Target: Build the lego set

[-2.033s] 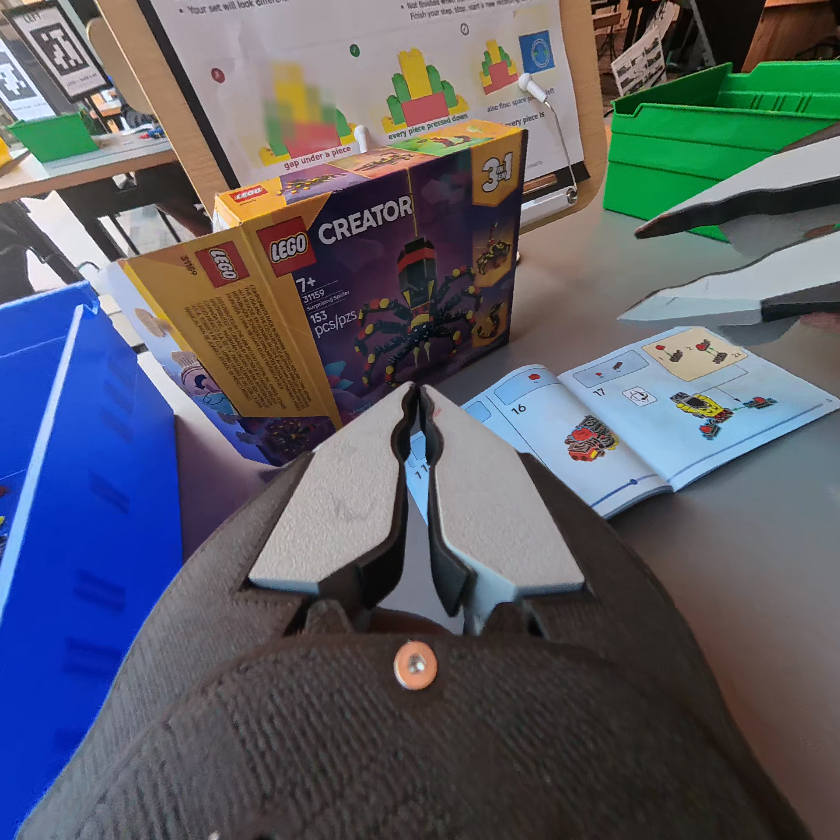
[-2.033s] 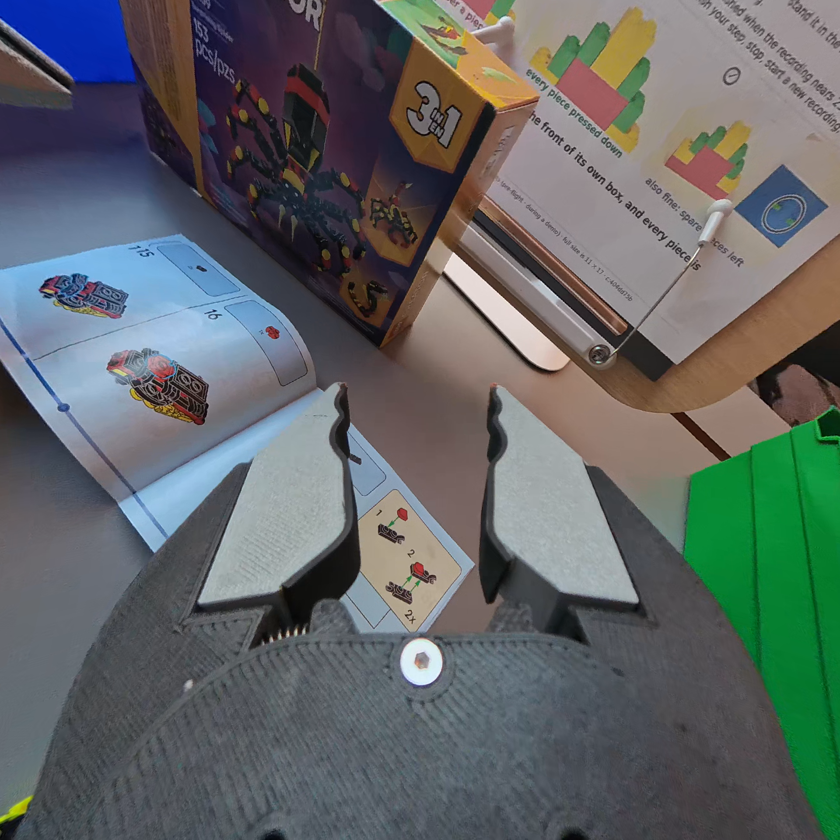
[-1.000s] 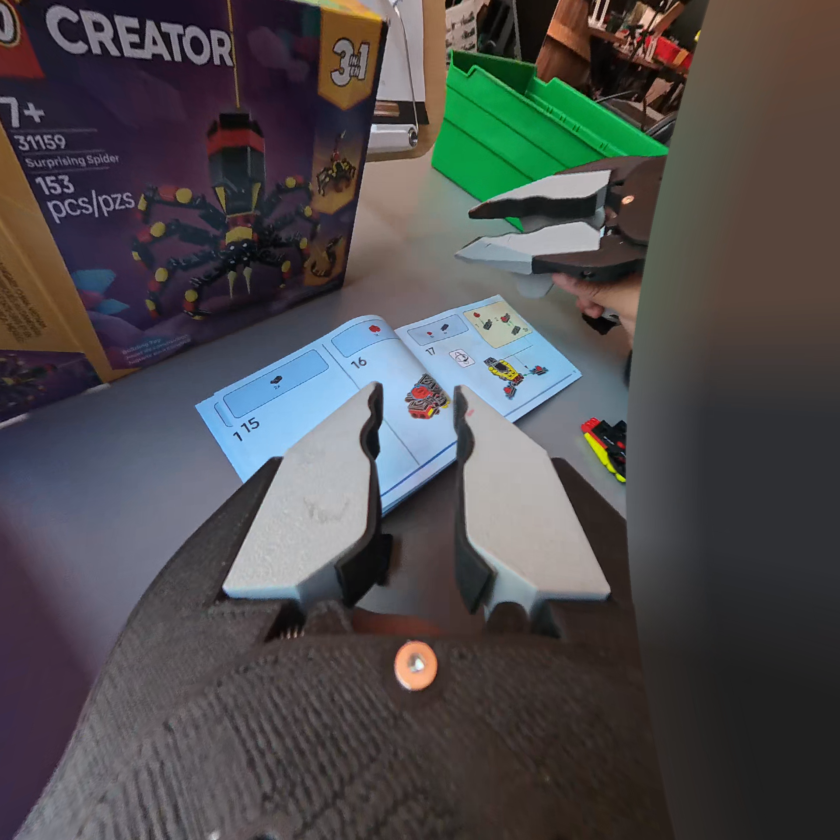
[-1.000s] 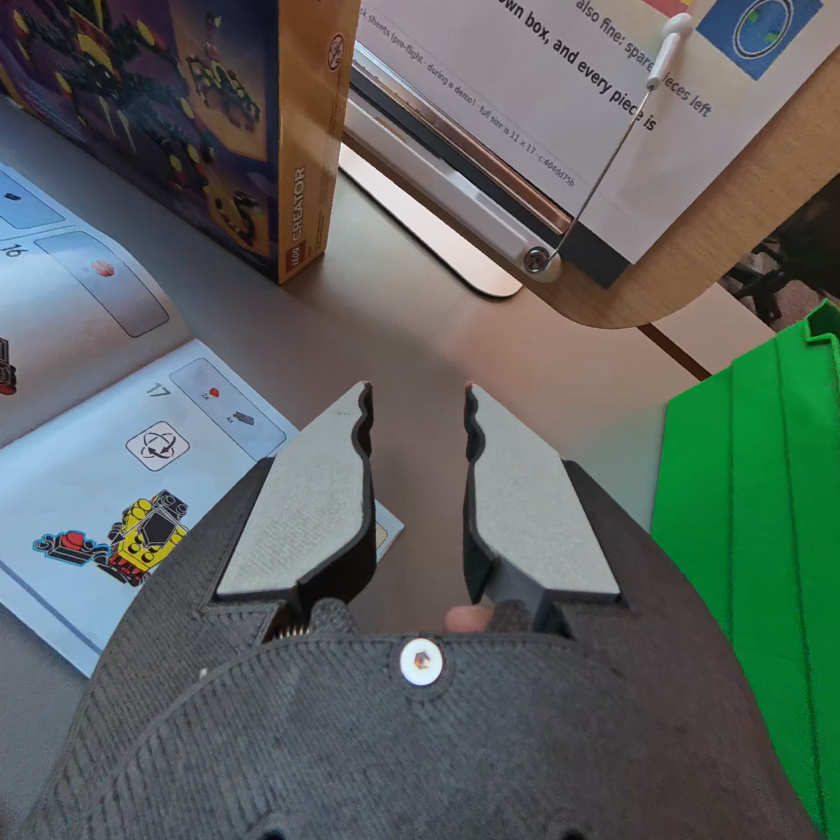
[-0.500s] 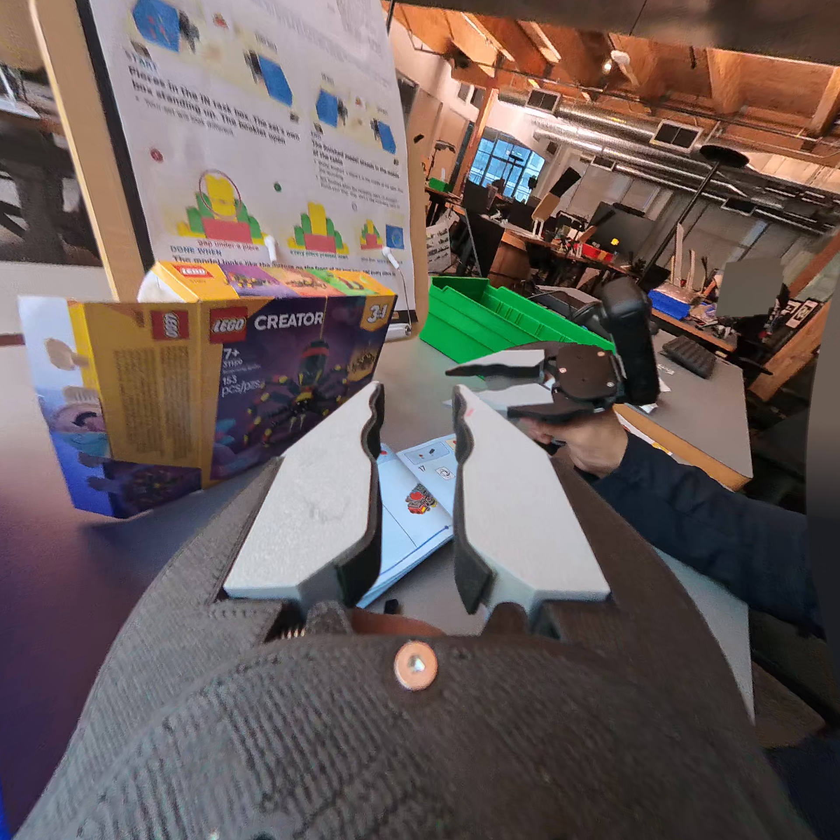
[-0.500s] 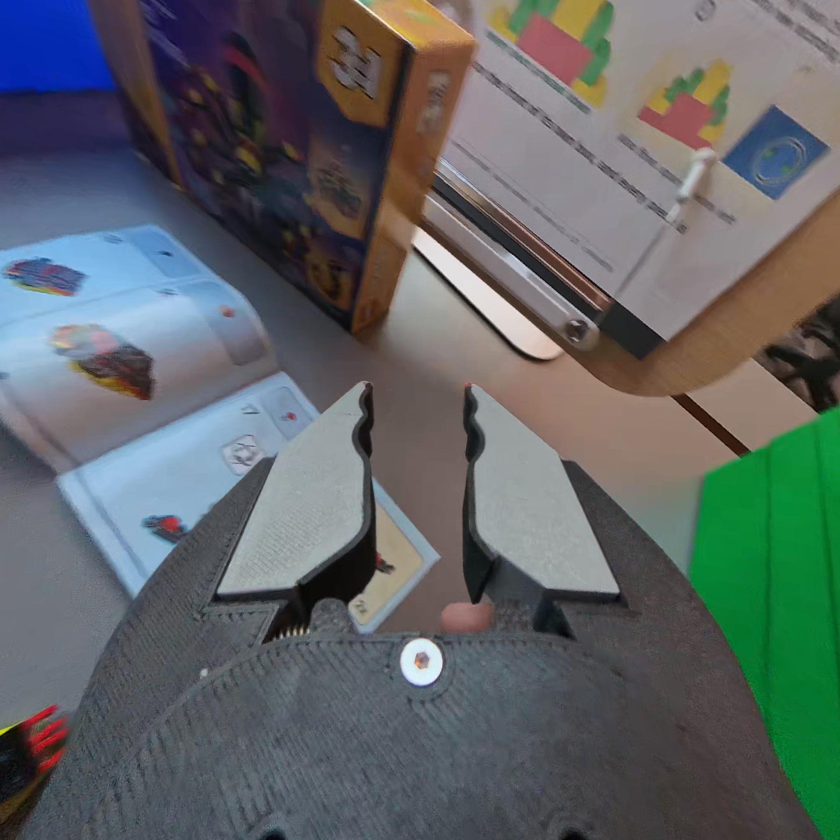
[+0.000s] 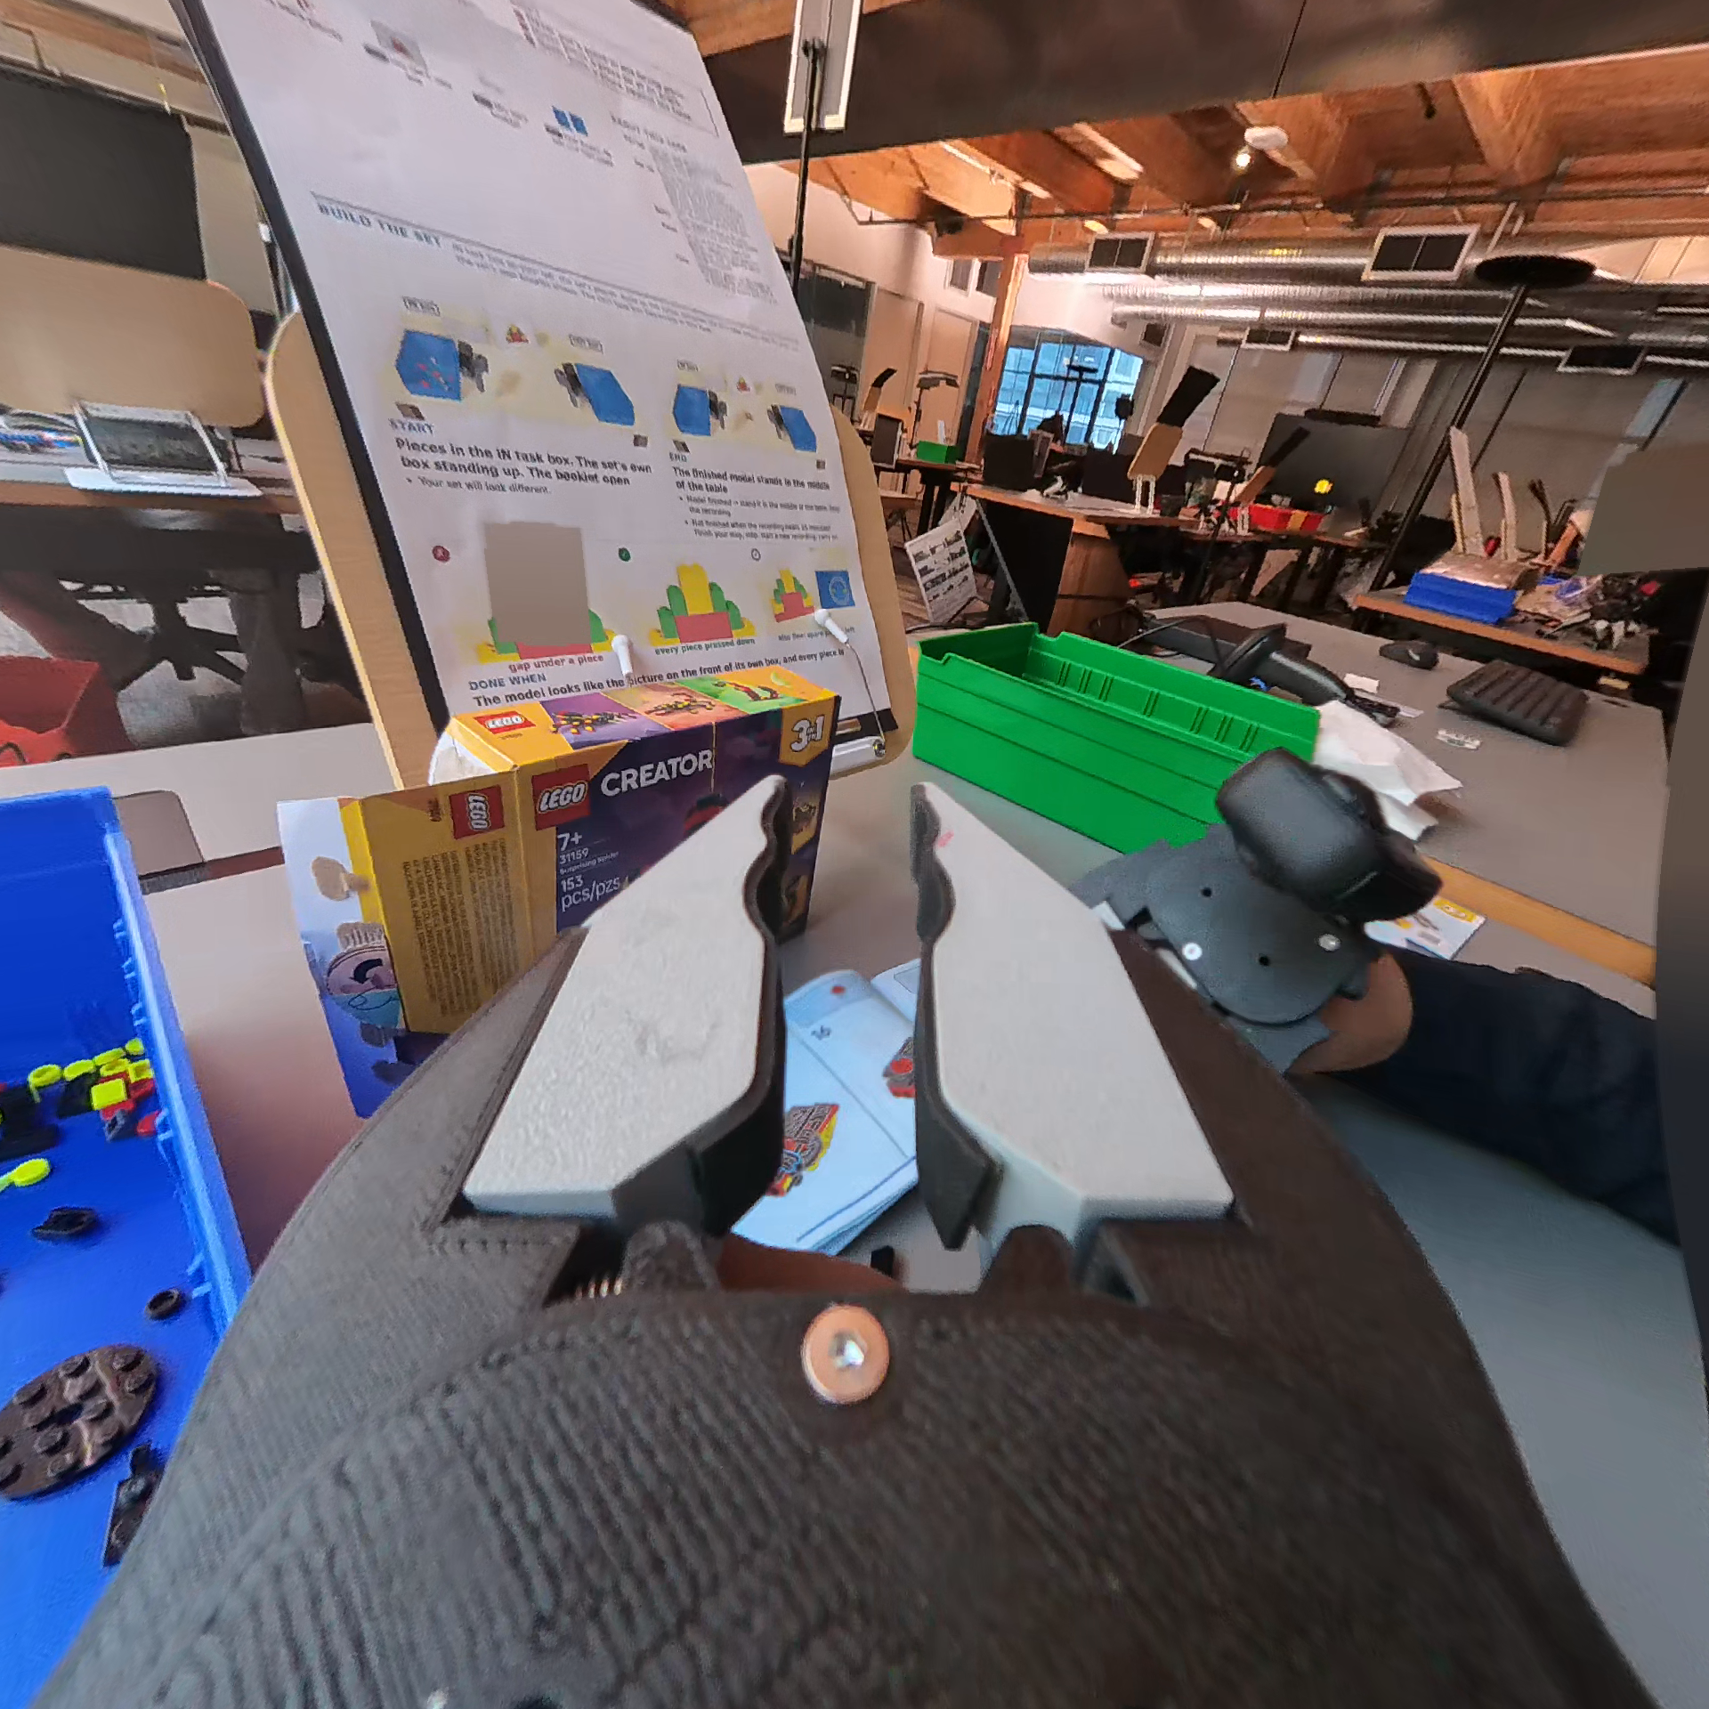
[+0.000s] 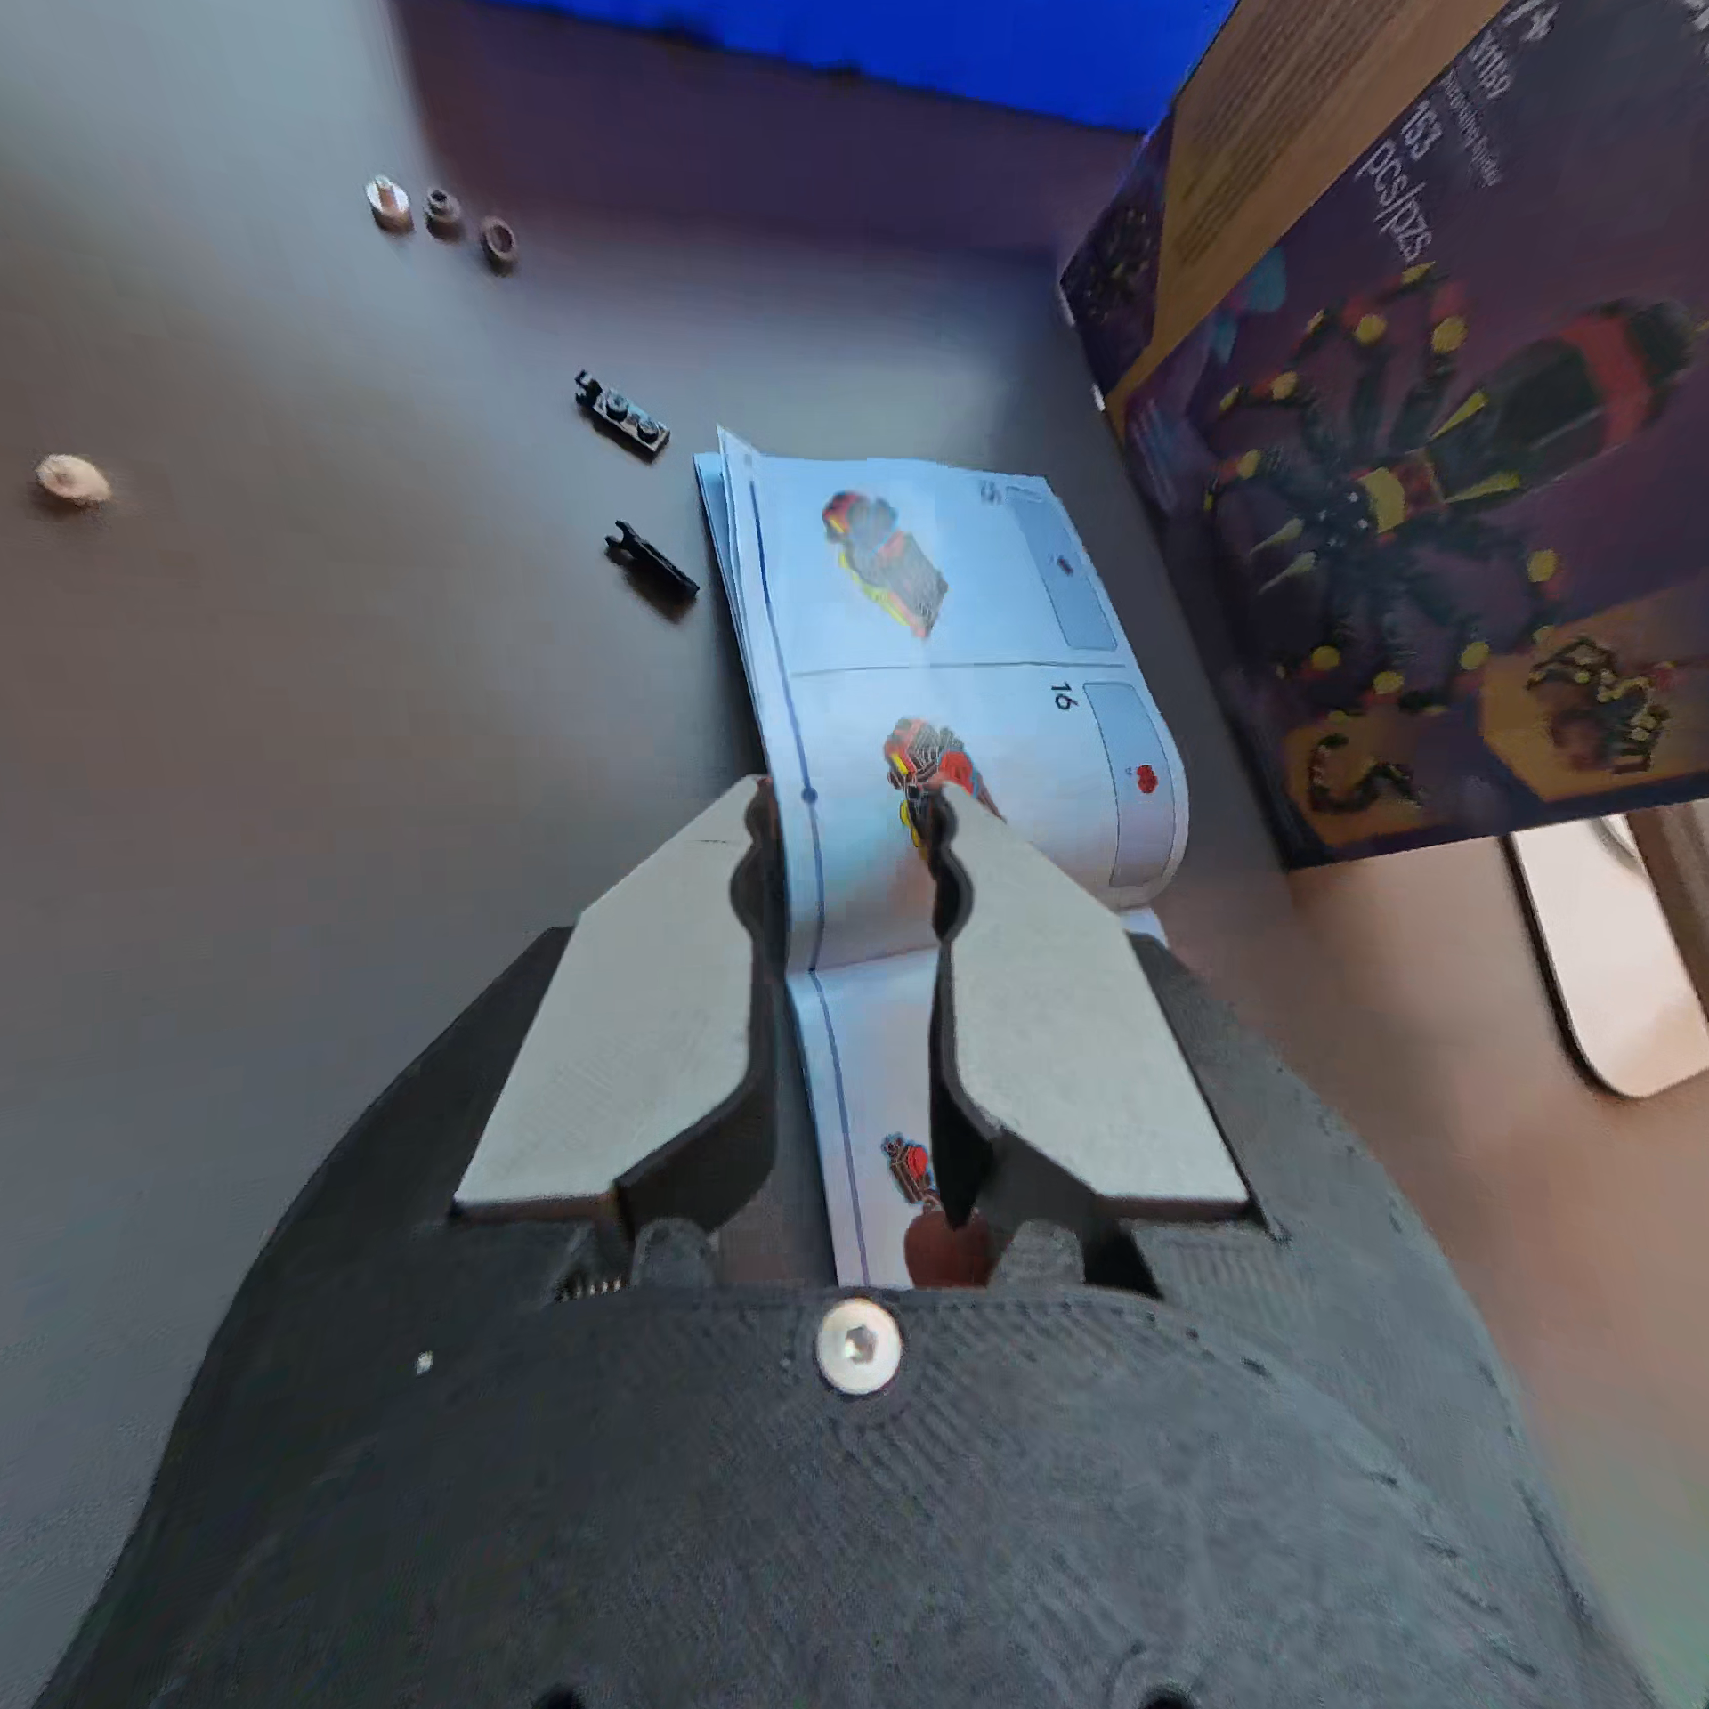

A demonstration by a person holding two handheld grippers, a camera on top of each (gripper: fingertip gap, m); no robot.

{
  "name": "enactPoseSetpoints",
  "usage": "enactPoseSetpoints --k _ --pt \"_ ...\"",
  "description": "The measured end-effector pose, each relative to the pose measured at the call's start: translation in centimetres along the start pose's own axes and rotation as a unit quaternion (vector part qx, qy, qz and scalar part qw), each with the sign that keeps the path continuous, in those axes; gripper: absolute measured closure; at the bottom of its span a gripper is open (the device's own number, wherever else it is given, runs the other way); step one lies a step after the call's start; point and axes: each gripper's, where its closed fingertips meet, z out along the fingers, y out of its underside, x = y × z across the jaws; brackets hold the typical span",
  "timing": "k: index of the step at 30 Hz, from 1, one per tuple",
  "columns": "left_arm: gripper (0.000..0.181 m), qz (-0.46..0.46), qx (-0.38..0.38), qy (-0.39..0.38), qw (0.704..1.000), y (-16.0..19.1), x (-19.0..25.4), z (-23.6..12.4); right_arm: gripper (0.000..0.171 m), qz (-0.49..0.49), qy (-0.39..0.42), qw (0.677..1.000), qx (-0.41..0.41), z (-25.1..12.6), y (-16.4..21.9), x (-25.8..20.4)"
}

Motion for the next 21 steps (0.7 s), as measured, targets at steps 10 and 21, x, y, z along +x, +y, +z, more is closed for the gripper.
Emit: enactPoseSetpoints --k 10,21 --pt "0.162 -0.004 -0.012 -0.019 1.000 0.7 -0.7 0.2 0.171 0.050 0.020 0.998 -0.020 -1.6 2.0 2.6" --pt "0.164 0.002 -0.017 -0.024 1.000 0.9 -0.8 0.3 0.171 0.186 0.030 0.971 0.148 -9.5 0.0 8.4"
